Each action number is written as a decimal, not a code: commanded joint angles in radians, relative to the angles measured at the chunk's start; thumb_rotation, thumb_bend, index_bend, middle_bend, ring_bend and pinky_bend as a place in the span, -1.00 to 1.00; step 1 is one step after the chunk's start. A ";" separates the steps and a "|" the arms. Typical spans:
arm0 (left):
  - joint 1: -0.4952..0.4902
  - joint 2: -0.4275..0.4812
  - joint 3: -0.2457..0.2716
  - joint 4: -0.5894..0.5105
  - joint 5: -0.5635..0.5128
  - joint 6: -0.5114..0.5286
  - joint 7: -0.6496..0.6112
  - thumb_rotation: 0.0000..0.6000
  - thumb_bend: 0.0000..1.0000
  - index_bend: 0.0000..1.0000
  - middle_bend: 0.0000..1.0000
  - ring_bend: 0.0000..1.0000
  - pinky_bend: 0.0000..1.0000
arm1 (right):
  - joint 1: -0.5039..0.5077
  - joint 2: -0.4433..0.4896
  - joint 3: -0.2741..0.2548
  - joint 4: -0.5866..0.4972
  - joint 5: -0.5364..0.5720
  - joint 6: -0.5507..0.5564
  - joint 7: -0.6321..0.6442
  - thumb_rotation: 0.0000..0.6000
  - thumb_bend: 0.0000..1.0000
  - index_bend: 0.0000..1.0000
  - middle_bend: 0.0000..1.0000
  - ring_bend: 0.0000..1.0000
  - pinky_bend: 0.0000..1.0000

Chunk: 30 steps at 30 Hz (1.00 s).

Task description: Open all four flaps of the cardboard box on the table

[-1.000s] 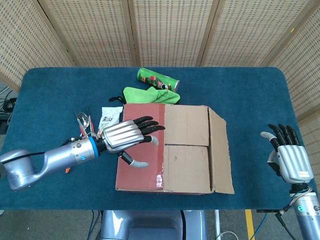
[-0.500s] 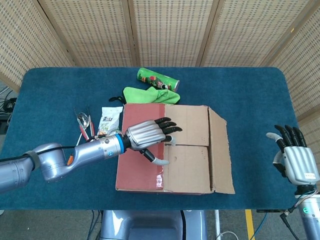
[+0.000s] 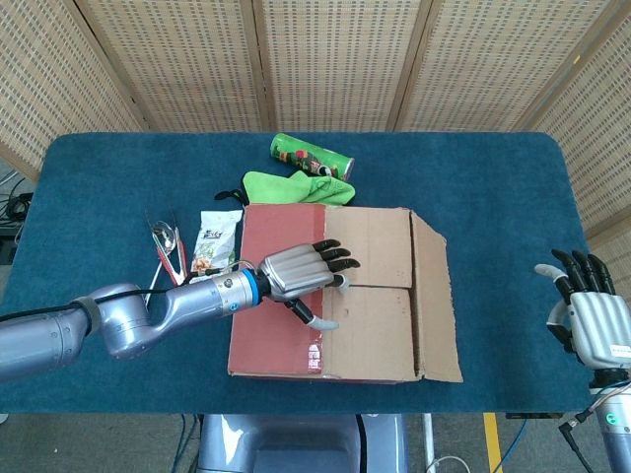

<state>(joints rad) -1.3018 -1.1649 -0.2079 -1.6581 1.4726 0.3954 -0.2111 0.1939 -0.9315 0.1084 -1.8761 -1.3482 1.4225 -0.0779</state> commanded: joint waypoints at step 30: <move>0.032 0.121 0.015 -0.084 -0.117 0.049 0.124 -0.71 -0.54 -0.18 -0.27 -0.65 -1.00 | -0.014 -0.007 0.019 -0.004 -0.012 0.001 0.003 1.00 1.00 -0.54 -0.80 -1.00 -1.00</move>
<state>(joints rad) -1.2750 -1.0513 -0.1892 -1.7363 1.3545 0.4377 -0.0850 0.1801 -0.9389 0.1274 -1.8806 -1.3607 1.4236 -0.0751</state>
